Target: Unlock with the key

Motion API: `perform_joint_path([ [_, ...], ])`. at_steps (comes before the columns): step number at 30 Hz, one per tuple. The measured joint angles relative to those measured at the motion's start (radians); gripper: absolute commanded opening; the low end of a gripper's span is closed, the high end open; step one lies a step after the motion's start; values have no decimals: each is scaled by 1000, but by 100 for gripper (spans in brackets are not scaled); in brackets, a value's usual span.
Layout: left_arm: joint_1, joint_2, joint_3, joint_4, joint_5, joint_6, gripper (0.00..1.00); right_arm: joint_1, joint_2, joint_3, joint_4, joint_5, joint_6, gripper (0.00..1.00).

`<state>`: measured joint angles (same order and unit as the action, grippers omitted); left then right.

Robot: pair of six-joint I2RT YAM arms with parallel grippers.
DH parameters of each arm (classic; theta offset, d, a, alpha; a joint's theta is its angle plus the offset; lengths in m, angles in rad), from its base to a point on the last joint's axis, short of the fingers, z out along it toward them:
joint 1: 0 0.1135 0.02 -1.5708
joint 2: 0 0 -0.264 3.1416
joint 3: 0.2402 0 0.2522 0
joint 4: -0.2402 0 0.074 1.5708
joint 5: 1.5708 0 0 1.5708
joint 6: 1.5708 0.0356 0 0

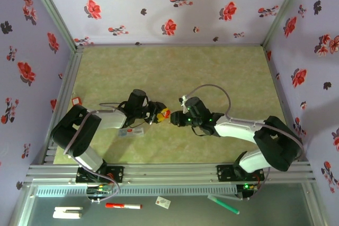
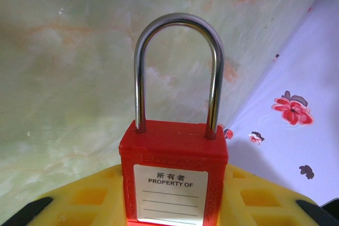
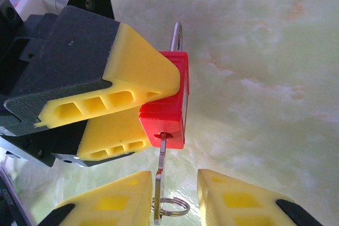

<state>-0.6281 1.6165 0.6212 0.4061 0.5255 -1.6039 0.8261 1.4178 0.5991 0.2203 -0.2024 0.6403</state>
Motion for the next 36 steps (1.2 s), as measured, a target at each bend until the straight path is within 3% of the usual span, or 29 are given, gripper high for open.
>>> perform_joint_path([
  [12, 0, 1, 1, 0, 0, 10, 0, 7, 10, 0, 11, -4, 7, 16],
  [18, 0, 3, 12, -11, -1, 14, 0, 14, 25, 2, 23, -8, 16, 0],
  [30, -3, 6, 28, -48, -5, 50, 0, 18, 38, 30, -14, 0, 13, 0],
  [36, -20, 7, 117, -209, -35, 157, 0, 19, 38, 79, -101, 26, -32, 0],
])
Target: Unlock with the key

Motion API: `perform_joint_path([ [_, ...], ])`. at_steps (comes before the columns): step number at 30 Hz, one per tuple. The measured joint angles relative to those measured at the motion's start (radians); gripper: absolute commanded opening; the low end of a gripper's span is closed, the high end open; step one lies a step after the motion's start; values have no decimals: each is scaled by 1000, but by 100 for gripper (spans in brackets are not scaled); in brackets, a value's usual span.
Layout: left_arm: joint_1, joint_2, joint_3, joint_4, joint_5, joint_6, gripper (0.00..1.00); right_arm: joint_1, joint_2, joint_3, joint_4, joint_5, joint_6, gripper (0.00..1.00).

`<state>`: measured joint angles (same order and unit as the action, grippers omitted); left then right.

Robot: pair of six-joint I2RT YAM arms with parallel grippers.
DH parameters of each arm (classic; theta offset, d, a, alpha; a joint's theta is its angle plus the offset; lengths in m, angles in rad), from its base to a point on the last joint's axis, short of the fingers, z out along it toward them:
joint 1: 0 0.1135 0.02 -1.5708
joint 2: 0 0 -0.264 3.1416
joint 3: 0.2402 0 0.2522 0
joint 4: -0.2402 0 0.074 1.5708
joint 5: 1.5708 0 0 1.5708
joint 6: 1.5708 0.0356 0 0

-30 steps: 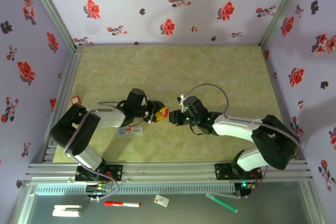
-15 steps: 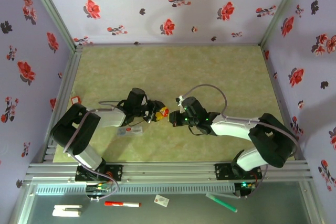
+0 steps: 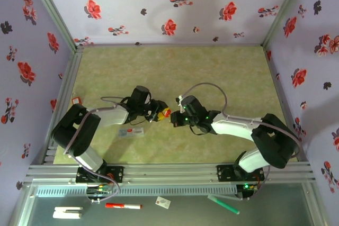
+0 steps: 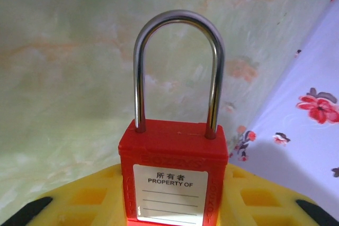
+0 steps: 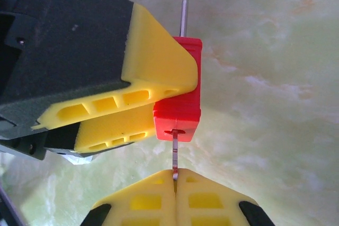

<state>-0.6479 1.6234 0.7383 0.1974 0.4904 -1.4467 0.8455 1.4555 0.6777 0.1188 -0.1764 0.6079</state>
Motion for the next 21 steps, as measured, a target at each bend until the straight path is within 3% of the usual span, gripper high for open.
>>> perform_joint_path([
  [7, -6, 0, 49, -67, -19, 60, 0, 31, 1, 73, -117, 83, -48, 0],
  [12, -10, 0, 21, 31, -46, 5, 0, 14, 5, 74, -94, 98, -21, 0],
  [21, -17, -21, -73, 303, -92, -111, 0, -154, 12, -24, 196, -171, 126, 0],
])
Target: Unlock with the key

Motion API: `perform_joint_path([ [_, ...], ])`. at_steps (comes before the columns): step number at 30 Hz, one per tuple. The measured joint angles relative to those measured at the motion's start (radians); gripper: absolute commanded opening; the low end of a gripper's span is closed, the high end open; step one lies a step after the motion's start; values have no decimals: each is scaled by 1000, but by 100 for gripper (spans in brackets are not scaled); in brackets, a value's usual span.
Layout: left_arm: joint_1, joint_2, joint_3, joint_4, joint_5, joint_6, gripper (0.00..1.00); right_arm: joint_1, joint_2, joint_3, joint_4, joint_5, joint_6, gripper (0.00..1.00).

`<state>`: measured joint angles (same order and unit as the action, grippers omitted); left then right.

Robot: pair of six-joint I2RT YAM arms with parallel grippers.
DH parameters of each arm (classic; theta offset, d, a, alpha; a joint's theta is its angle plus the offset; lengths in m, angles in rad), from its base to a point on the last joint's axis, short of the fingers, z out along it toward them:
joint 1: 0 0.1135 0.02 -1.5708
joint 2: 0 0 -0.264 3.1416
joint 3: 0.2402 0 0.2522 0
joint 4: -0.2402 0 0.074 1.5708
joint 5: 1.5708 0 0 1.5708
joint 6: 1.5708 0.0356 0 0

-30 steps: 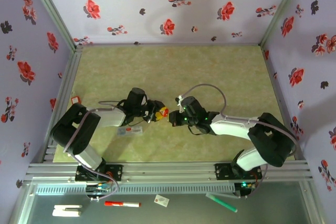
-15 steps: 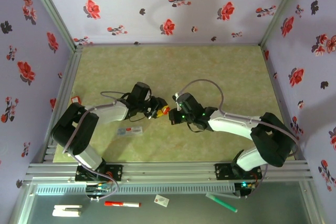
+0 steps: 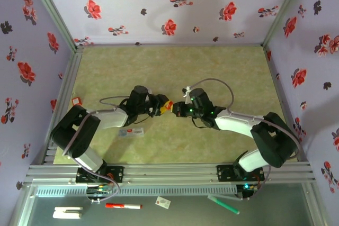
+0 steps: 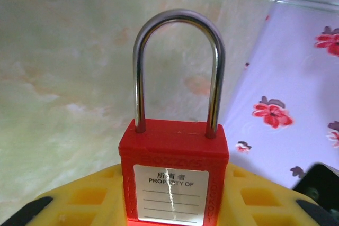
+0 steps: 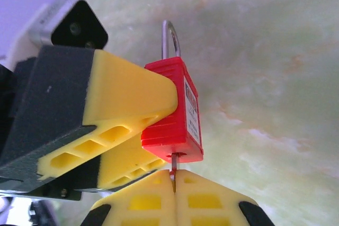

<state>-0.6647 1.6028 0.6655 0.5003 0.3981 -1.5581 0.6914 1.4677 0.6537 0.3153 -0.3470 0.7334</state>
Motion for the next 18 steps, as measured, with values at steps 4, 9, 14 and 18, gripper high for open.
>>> perform_joint_path([
  [4, 1, -15, -20, 39, -16, -22, 0, -36, 14, -2, 44, -88, 19, 0],
  [9, 0, -17, -18, 22, -16, -30, 0, -23, 17, 33, -27, -74, -48, 0],
  [14, 0, -16, -16, 19, -24, -39, 0, 16, 17, 83, -129, 21, -133, 0],
  [18, 0, -10, -8, 40, -35, -45, 0, 23, 16, 95, -135, 67, -188, 0],
])
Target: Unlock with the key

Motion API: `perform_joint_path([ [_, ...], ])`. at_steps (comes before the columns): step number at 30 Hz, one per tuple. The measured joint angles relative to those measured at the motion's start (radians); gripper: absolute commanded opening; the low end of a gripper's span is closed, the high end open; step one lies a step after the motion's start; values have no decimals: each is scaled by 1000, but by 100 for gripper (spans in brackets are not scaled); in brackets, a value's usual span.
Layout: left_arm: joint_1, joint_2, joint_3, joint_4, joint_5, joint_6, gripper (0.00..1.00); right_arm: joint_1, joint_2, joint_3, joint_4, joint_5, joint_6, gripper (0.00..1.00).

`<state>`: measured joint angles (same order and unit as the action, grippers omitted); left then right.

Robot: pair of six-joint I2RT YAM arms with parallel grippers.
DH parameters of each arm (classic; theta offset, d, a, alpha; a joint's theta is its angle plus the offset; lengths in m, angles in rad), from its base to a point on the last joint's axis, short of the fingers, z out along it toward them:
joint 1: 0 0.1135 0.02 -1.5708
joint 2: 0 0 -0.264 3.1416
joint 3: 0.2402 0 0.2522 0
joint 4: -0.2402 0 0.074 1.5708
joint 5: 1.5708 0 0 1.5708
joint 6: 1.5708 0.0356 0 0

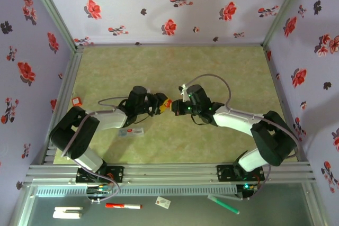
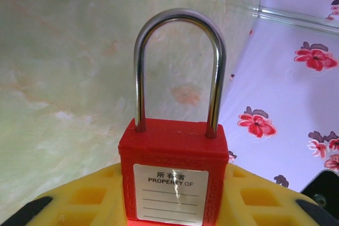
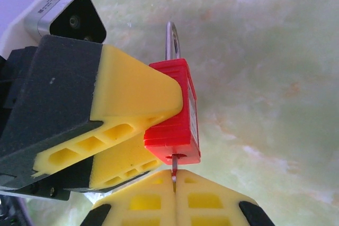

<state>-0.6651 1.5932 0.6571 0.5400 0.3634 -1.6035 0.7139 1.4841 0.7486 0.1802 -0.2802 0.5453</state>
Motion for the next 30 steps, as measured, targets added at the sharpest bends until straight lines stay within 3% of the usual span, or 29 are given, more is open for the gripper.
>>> perform_joint_path([
  [9, -5, 18, 79, -26, -12, -14, 0, 55, -2, 138, -183, 213, -257, 0],
  [13, -5, 18, 93, -24, -21, -22, 0, 64, 7, 180, -238, 273, -287, 0],
  [18, -5, 18, 94, 22, -61, -24, 0, -24, 13, 150, -134, 114, -162, 0],
  [24, 19, 18, 80, 161, -80, -7, 0, -140, 33, 80, 144, -141, 112, 0],
  [30, 58, 18, 41, 343, -62, 16, 0, -189, 95, 53, 412, -298, 373, 0],
])
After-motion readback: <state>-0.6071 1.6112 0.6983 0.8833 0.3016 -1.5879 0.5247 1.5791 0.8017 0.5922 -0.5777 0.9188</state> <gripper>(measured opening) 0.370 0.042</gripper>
